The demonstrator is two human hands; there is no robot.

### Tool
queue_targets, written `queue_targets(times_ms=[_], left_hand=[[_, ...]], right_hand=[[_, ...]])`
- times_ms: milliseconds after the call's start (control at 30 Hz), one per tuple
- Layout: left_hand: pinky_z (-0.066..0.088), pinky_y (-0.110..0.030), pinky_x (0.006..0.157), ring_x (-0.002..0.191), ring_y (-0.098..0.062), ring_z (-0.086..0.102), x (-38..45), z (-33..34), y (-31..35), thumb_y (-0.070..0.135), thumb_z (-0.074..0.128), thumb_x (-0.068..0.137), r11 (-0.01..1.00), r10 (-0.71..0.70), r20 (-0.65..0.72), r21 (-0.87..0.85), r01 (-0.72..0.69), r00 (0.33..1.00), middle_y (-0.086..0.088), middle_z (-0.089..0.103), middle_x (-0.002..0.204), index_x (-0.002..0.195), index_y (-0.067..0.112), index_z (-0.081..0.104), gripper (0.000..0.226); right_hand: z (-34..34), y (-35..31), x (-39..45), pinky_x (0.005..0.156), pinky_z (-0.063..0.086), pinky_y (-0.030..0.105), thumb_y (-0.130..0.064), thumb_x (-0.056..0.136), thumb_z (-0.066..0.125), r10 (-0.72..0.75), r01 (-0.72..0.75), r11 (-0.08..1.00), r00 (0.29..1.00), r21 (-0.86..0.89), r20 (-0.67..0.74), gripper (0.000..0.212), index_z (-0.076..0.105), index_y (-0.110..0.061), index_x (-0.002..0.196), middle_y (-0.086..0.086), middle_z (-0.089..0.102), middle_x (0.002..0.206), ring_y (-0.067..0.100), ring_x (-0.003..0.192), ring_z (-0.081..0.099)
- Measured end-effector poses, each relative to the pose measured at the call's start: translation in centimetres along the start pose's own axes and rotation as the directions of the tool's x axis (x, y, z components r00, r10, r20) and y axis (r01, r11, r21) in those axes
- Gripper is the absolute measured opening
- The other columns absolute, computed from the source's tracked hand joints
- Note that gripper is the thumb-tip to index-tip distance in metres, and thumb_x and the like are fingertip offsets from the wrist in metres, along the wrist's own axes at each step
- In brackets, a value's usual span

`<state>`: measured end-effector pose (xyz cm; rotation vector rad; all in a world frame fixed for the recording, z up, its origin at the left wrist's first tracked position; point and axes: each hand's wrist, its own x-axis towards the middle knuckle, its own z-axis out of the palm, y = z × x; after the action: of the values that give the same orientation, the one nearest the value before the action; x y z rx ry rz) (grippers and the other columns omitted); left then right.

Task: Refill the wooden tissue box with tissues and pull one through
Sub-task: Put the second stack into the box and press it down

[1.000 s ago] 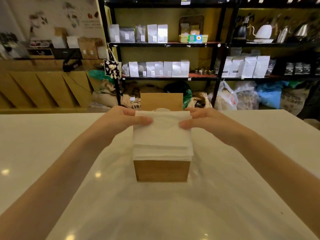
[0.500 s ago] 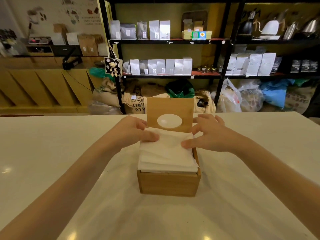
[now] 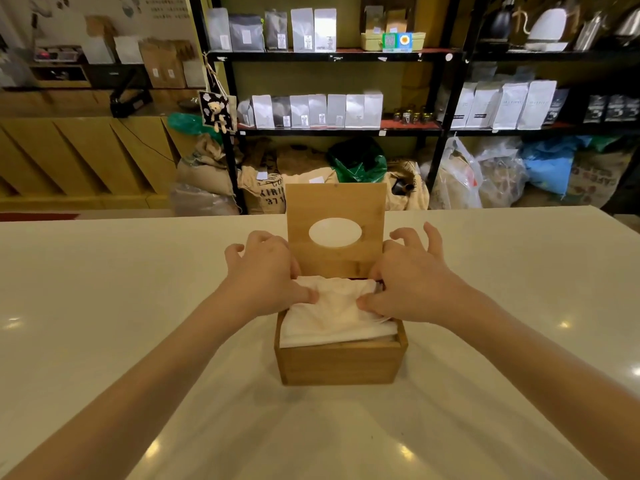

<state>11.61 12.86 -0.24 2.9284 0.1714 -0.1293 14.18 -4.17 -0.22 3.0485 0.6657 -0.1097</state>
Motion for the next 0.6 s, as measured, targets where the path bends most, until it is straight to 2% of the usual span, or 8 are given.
queue_targets(times_ms=[167, 300, 367, 467, 533, 600], left_hand=[[0.0, -0.056, 0.111, 0.14, -0.023, 0.016, -0.7, 0.2, 0.9, 0.064, 0.06, 0.07, 0.961, 0.017, -0.114, 0.275, 0.016, 0.993, 0.004, 0.054, 0.128, 0.089, 0.023, 0.071, 0.047], [-0.009, -0.06, 0.109, 0.14, -0.025, 0.019, -1.7, 0.1, 1.2, 0.063, 0.061, 0.069, 0.935, 0.077, -0.274, 0.353, 0.026, 0.959, 0.005, 0.058, 0.124, 0.087, 0.028, 0.07, 0.041], [-0.009, -0.059, 0.11, 0.141, -0.022, 0.019, -2.3, -0.1, 1.0, 0.053, 0.063, 0.073, 0.968, 0.071, -0.305, 0.251, 0.008, 0.95, 0.006, 0.054, 0.131, 0.085, 0.03, 0.067, 0.026], [-0.007, -0.054, 0.112, 0.142, -0.014, 0.014, -2.8, -1.2, 0.1, 0.049, 0.066, 0.074, 0.999, 0.034, -0.212, -0.016, -0.039, 0.977, 0.012, 0.041, 0.143, 0.087, 0.039, 0.066, 0.016], [-0.007, -0.052, 0.113, 0.143, -0.011, 0.007, -3.0, -1.9, -0.5, 0.056, 0.063, 0.071, 0.994, 0.023, -0.097, -0.103, -0.033, 0.995, 0.015, 0.03, 0.15, 0.09, 0.046, 0.066, 0.022], [-0.008, -0.054, 0.112, 0.144, -0.012, -0.002, -3.3, -2.2, -0.5, 0.065, 0.057, 0.068, 0.998, 0.002, 0.0, -0.06, -0.002, 1.0, 0.015, 0.02, 0.154, 0.099, 0.048, 0.064, 0.036]], right_hand=[[0.3, -0.9, -0.6, 0.109, -0.015, 0.055, -0.052, 0.08, 0.055, 0.067, -0.087, 0.99, 0.984, -0.114, -0.167, 0.034, 0.068, -0.022, 0.089, 0.003, 0.059, 0.12, 0.031, 0.139, 0.018], [0.0, -1.1, -1.2, 0.099, -0.022, 0.05, -0.049, 0.079, 0.058, -0.004, -0.047, 0.985, 0.957, -0.167, -0.289, 0.029, 0.067, -0.028, 0.096, 0.003, 0.049, 0.135, 0.031, 0.141, 0.012], [-0.1, -0.4, -1.4, 0.101, -0.021, 0.048, -0.049, 0.077, 0.06, -0.002, -0.012, 0.999, 0.961, -0.048, -0.278, 0.031, 0.063, -0.031, 0.102, 0.002, 0.038, 0.144, 0.028, 0.142, 0.006], [-0.3, 0.8, -1.9, 0.11, -0.014, 0.045, -0.049, 0.076, 0.063, 0.015, 0.052, 0.961, 0.971, 0.271, -0.239, 0.025, 0.06, -0.039, 0.098, -0.001, 0.031, 0.149, 0.02, 0.143, 0.001], [-0.4, 1.3, -2.4, 0.113, -0.009, 0.044, -0.046, 0.075, 0.064, -0.008, 0.077, 0.897, 0.987, 0.435, -0.158, 0.021, 0.059, -0.046, 0.096, -0.004, 0.03, 0.15, 0.015, 0.143, 0.001], [-0.3, 1.4, -2.9, 0.115, -0.01, 0.045, -0.048, 0.075, 0.064, -0.066, 0.073, 0.885, 0.997, 0.459, -0.032, 0.03, 0.059, -0.049, 0.105, -0.005, 0.024, 0.153, 0.014, 0.143, -0.003]])
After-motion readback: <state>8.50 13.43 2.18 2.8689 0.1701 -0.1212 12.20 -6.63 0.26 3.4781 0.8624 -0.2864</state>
